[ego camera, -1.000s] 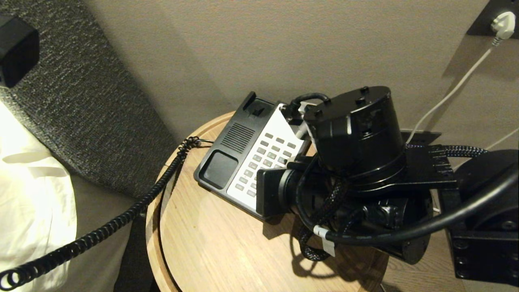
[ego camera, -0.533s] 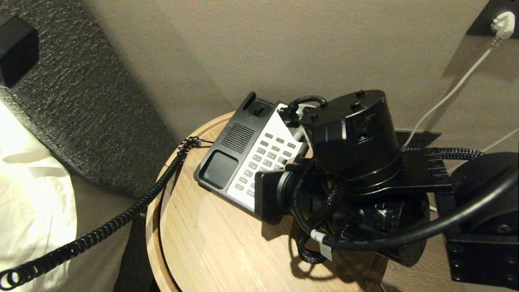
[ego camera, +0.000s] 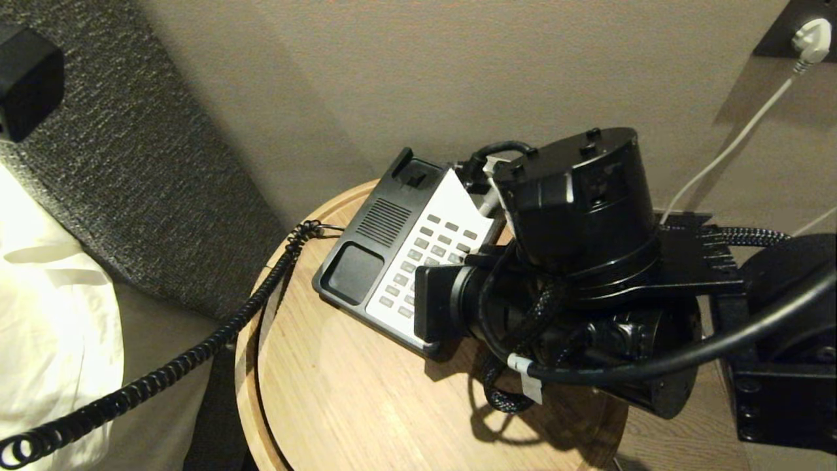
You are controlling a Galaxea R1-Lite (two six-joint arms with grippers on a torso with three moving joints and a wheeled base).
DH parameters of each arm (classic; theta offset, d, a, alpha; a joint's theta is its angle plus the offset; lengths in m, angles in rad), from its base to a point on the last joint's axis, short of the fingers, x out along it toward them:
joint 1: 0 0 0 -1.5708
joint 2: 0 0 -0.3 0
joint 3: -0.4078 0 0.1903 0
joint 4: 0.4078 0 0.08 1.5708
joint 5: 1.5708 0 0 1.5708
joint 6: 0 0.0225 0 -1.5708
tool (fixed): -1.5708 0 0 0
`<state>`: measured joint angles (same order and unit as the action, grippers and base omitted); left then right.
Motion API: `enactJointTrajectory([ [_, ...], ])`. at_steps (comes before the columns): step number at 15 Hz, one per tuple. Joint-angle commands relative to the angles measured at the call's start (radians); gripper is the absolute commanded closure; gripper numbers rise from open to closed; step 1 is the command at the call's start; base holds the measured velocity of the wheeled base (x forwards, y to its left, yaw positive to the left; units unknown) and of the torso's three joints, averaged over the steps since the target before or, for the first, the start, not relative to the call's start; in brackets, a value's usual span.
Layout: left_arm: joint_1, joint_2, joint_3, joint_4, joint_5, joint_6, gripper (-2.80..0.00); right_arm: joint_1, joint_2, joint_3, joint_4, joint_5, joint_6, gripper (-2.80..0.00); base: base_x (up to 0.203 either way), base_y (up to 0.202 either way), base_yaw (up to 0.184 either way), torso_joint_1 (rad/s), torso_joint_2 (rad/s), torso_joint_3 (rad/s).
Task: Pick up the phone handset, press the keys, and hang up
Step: Dial the number
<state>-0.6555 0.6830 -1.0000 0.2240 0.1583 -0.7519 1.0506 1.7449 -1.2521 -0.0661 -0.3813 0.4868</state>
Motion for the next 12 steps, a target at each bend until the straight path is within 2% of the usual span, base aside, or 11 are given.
enactJointTrajectory([
  [1,0.001,0.000,0.003,0.001,0.001,-0.004,0.00,-0.002,-0.014,-0.006,-0.001,-0.004,0.003,0.00,0.000,0.000,0.000,0.000,0.00,0.000],
  [7,0.001,0.000,0.008,0.001,0.001,-0.003,0.00,-0.067,-0.013,-0.042,-0.004,-0.007,-0.001,0.00,0.000,0.000,0.000,0.000,0.00,0.000],
  [12,0.000,-0.002,0.011,0.001,0.001,-0.003,0.00,-0.070,-0.004,-0.053,-0.003,-0.006,-0.001,0.00,0.000,0.000,0.000,0.000,0.00,0.000],
])
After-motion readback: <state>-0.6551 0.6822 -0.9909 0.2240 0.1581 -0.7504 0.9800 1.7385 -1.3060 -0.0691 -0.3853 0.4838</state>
